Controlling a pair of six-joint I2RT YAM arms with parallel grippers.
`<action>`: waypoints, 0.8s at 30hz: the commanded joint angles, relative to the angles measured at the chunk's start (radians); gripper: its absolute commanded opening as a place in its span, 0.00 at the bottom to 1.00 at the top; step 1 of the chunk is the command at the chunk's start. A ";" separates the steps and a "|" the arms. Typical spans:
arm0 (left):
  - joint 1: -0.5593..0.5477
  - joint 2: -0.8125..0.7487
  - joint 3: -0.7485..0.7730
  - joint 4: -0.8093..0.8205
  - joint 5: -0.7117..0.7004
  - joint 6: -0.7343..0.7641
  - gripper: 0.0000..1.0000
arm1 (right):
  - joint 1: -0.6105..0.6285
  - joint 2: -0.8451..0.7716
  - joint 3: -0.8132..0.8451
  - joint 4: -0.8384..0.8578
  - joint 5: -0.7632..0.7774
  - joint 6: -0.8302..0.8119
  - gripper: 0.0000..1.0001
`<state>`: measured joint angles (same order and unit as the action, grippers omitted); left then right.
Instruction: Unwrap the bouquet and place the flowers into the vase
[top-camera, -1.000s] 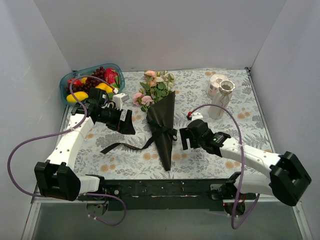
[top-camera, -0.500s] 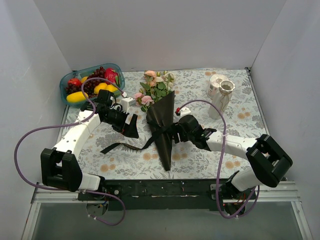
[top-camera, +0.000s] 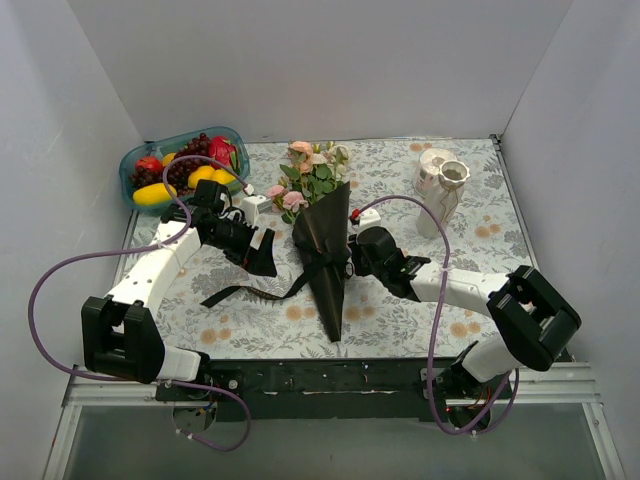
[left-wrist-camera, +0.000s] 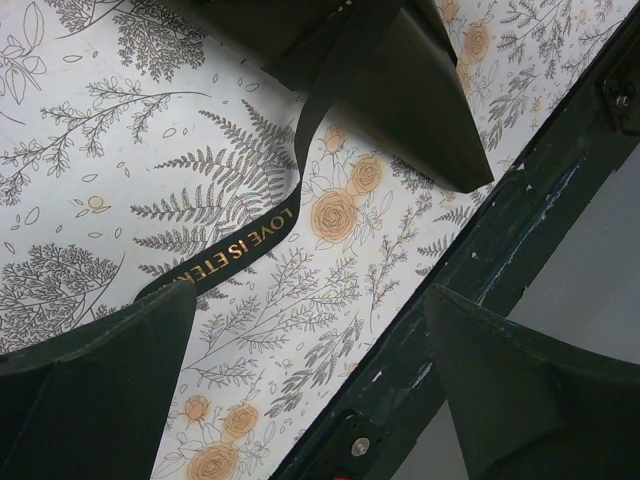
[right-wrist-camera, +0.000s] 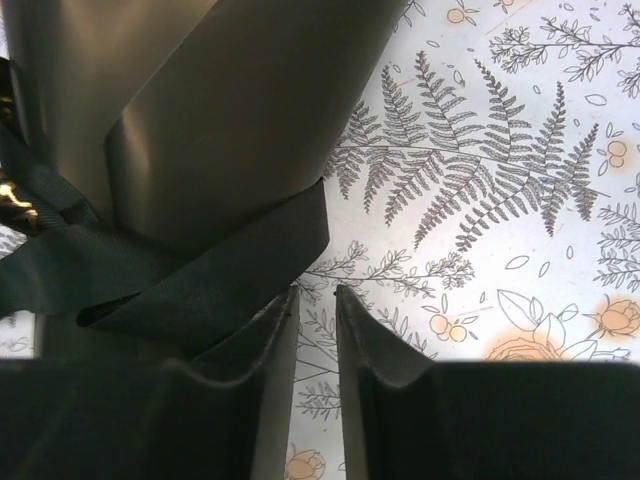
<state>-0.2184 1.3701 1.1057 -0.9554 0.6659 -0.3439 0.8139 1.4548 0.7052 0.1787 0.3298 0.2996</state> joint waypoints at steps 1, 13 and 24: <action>-0.006 -0.014 0.011 0.027 0.021 0.003 0.98 | 0.004 0.032 0.042 0.024 0.041 -0.031 0.23; -0.015 -0.008 0.003 0.050 0.023 -0.021 0.98 | 0.001 -0.065 0.111 -0.045 0.069 -0.123 0.08; -0.022 0.018 0.000 0.050 0.014 -0.014 0.98 | -0.153 -0.062 0.057 -0.116 -0.258 0.232 0.87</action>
<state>-0.2333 1.3808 1.1057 -0.9142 0.6666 -0.3630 0.6788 1.4002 0.7746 0.0509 0.2359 0.3710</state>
